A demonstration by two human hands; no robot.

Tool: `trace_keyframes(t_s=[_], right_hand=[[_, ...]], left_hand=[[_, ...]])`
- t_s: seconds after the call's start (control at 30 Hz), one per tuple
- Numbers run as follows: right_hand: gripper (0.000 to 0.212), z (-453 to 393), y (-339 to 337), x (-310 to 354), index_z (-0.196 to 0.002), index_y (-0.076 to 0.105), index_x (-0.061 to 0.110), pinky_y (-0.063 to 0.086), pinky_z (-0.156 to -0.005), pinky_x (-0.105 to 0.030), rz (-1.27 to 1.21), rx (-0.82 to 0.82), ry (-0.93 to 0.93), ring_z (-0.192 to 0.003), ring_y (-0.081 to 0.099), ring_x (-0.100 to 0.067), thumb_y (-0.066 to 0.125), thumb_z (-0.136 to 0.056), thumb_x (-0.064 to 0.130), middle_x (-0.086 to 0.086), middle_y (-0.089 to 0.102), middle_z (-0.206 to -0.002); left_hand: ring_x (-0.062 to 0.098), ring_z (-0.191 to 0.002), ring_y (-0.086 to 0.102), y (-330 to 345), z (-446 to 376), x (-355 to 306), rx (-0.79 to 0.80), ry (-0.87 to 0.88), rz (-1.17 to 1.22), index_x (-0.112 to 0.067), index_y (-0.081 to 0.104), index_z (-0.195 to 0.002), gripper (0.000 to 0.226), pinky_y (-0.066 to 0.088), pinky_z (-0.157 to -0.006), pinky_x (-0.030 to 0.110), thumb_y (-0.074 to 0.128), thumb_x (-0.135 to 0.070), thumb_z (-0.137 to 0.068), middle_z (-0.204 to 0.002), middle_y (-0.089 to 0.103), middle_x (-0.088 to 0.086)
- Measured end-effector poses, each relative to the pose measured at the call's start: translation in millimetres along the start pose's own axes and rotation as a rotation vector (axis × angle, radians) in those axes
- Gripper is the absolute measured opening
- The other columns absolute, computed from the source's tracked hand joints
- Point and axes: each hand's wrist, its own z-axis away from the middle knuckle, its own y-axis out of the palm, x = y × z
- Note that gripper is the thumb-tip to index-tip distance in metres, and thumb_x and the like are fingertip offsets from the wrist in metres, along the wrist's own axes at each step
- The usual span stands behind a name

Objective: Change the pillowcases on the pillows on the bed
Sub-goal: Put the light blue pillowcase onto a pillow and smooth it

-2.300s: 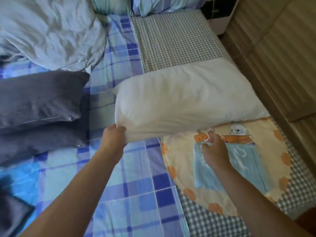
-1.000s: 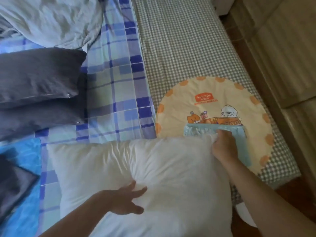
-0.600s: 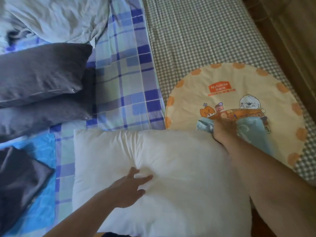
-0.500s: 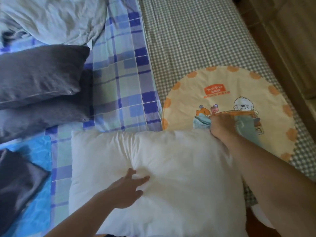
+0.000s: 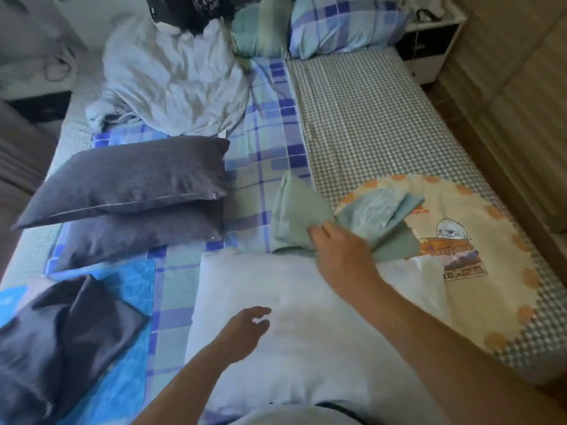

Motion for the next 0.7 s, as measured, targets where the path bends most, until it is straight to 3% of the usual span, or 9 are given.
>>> trace_keyframes(t_s=[0.1,0.17,0.2,0.27,0.33,0.4,0.47,0.57,0.7], right_hand=[[0.043,72.5,59.9,87.7,-0.132,0.049,0.022,0.052,-0.084,-0.044,-0.232,0.605,-0.004,-0.110,0.056,-0.033,0.060,-0.091,0.022,-0.008,0.047,-0.123],[0.055,106.9,82.6,114.1,-0.145,0.042,0.030,0.042,-0.106,-0.042,-0.384,0.917,0.056,-0.130,0.046,-0.028,0.060,-0.093,0.034,-0.003,0.042,-0.142],[0.053,114.8,88.6,114.2,-0.144,0.045,0.029,0.038,-0.110,-0.039,-0.423,0.887,0.106,-0.133,0.043,-0.026,0.059,-0.093,0.032,0.000,0.042,-0.144],[0.042,117.6,97.3,96.7,-0.129,0.060,0.023,0.044,-0.104,-0.039,-0.359,0.582,0.198,-0.126,0.048,-0.027,0.062,-0.087,0.017,0.003,0.049,-0.133],[0.054,115.5,100.6,68.0,-0.121,0.066,0.024,0.050,-0.095,-0.044,-0.120,0.413,0.231,-0.114,0.055,-0.031,0.073,-0.069,0.009,-0.001,0.056,-0.124],[0.068,118.0,95.0,38.7,-0.125,0.066,0.029,0.040,-0.102,-0.048,0.078,0.465,0.270,-0.117,0.054,-0.035,0.078,-0.061,0.011,-0.005,0.059,-0.128],[0.064,120.7,84.3,20.5,-0.126,0.068,0.032,0.033,-0.104,-0.044,0.122,0.521,0.366,-0.119,0.051,-0.036,0.074,-0.068,0.007,-0.005,0.059,-0.133],[0.041,118.5,66.4,14.0,-0.118,0.074,0.029,0.046,-0.097,-0.035,0.046,0.573,0.464,-0.113,0.055,-0.031,0.064,-0.084,0.008,-0.004,0.065,-0.126],[0.020,69.0,13.8,52.3,-0.089,0.067,0.023,0.051,-0.078,-0.037,-0.209,0.530,0.549,-0.089,0.062,-0.028,0.050,-0.099,0.021,-0.005,0.068,-0.094]], left_hand=[[0.018,-0.077,0.065,-29.8,24.0,13.2,-0.079,-0.176,0.549,-0.016,0.066,-0.105,0.014,0.048,-0.070,0.027,0.055,-0.009,-0.101,-0.099,0.069,0.009],[0.028,-0.084,0.067,-46.3,38.3,30.7,-0.077,-0.249,0.667,-0.015,0.065,-0.110,0.015,0.053,-0.078,0.037,0.056,-0.009,-0.100,-0.100,0.071,0.012],[0.029,-0.085,0.068,-53.4,44.5,41.6,-0.050,-0.259,0.670,-0.016,0.065,-0.113,0.017,0.054,-0.080,0.038,0.056,-0.009,-0.100,-0.102,0.071,0.012],[0.028,-0.084,0.069,-66.9,50.8,61.9,-0.009,-0.259,0.643,-0.018,0.066,-0.116,0.022,0.053,-0.077,0.036,0.056,-0.009,-0.099,-0.103,0.073,0.011],[0.026,-0.083,0.070,-76.3,54.6,80.2,0.037,-0.289,0.610,-0.017,0.067,-0.118,0.023,0.053,-0.076,0.034,0.057,-0.010,-0.098,-0.105,0.073,0.012],[0.026,-0.082,0.071,-83.0,56.8,90.7,0.084,-0.294,0.597,-0.015,0.069,-0.117,0.021,0.052,-0.076,0.033,0.058,-0.014,-0.099,-0.110,0.073,0.015],[0.026,-0.082,0.071,-91.3,58.0,97.6,0.135,-0.281,0.601,-0.013,0.071,-0.116,0.021,0.052,-0.075,0.033,0.057,-0.016,-0.100,-0.107,0.073,0.014],[0.024,-0.081,0.070,-102.1,58.2,93.7,0.166,-0.211,0.562,-0.014,0.070,-0.117,0.021,0.051,-0.077,0.033,0.056,-0.016,-0.101,-0.102,0.074,0.011],[0.016,-0.087,0.069,-107.8,72.7,63.2,0.258,-0.056,0.423,-0.024,0.065,-0.122,0.032,0.051,-0.085,0.034,0.068,-0.024,-0.091,-0.112,0.071,0.005]])
